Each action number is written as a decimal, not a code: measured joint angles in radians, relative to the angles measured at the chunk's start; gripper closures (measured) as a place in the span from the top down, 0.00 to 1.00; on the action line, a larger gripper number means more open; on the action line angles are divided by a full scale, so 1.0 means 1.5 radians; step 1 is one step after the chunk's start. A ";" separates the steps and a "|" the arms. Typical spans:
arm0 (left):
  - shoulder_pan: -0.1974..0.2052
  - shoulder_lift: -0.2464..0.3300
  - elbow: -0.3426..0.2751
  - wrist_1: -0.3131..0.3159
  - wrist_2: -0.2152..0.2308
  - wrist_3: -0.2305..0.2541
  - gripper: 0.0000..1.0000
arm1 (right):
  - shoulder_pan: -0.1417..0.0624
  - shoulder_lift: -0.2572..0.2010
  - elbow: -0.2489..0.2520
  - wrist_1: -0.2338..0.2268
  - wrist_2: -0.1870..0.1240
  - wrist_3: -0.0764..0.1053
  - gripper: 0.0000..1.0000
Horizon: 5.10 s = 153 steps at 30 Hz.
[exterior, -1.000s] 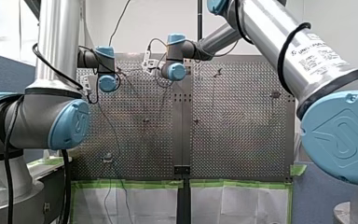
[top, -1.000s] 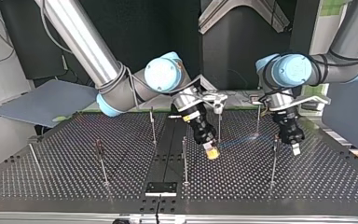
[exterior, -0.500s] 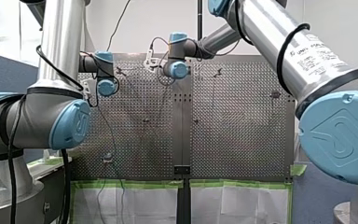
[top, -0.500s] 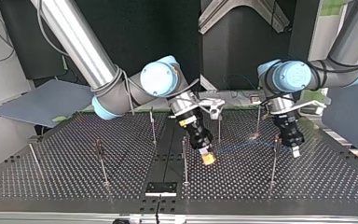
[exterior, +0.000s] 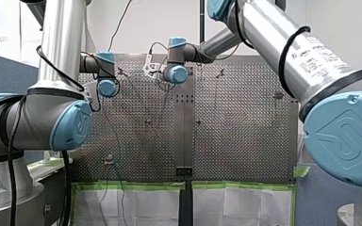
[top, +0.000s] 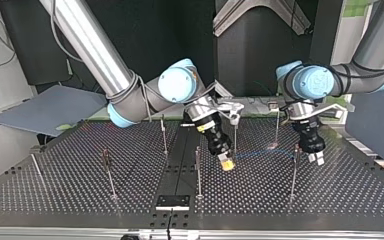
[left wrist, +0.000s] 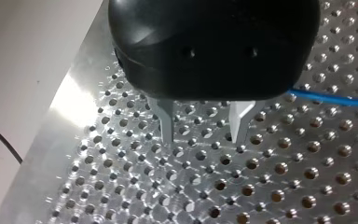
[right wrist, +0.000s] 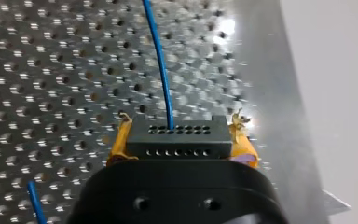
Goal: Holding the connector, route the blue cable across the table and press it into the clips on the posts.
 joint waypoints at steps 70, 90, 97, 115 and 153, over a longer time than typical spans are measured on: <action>-0.088 0.263 -0.104 -0.242 0.061 0.065 1.00 | 0.004 0.025 -0.047 0.092 0.062 -0.021 0.00; -0.132 0.183 -0.077 -0.133 0.080 0.112 1.00 | -0.002 0.024 -0.060 0.109 0.063 -0.021 0.00; -0.144 0.142 -0.045 -0.118 0.064 0.121 1.00 | -0.004 0.024 -0.060 0.110 0.063 -0.021 0.00; -0.148 0.062 0.028 -0.112 0.018 0.131 1.00 | -0.006 0.025 -0.060 0.110 0.063 -0.021 0.00; -0.146 0.003 0.042 -0.123 -0.006 0.119 0.00 | -0.004 0.027 -0.056 0.111 0.064 -0.021 0.00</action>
